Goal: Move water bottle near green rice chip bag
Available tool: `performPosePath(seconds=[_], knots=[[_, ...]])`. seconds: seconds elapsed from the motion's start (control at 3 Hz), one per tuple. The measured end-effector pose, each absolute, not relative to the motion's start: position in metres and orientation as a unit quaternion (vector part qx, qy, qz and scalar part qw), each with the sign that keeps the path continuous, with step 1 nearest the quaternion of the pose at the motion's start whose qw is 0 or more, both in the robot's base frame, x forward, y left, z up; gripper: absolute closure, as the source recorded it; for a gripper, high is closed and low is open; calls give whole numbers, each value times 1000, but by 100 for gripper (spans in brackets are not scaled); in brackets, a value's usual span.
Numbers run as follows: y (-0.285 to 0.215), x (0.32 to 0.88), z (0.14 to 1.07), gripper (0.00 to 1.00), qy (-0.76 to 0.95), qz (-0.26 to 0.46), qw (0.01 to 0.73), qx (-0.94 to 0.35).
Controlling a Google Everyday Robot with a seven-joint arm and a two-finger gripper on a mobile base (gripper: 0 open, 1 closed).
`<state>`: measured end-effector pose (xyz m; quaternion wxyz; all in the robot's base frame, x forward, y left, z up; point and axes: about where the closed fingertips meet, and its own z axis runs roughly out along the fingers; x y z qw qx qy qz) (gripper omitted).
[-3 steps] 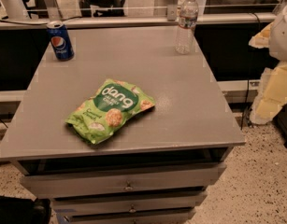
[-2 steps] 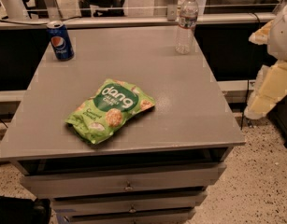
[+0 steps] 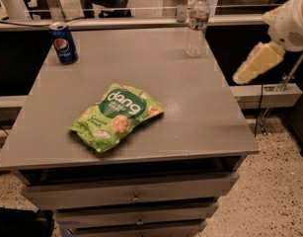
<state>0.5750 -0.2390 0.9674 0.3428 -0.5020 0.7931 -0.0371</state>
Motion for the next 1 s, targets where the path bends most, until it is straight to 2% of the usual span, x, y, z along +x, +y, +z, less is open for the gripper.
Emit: performPosePath(seconds=[0.33, 1.0], knots=[[-239, 663, 976, 0, 788, -17, 428, -443], [-245, 682, 981, 0, 783, -17, 447, -432]])
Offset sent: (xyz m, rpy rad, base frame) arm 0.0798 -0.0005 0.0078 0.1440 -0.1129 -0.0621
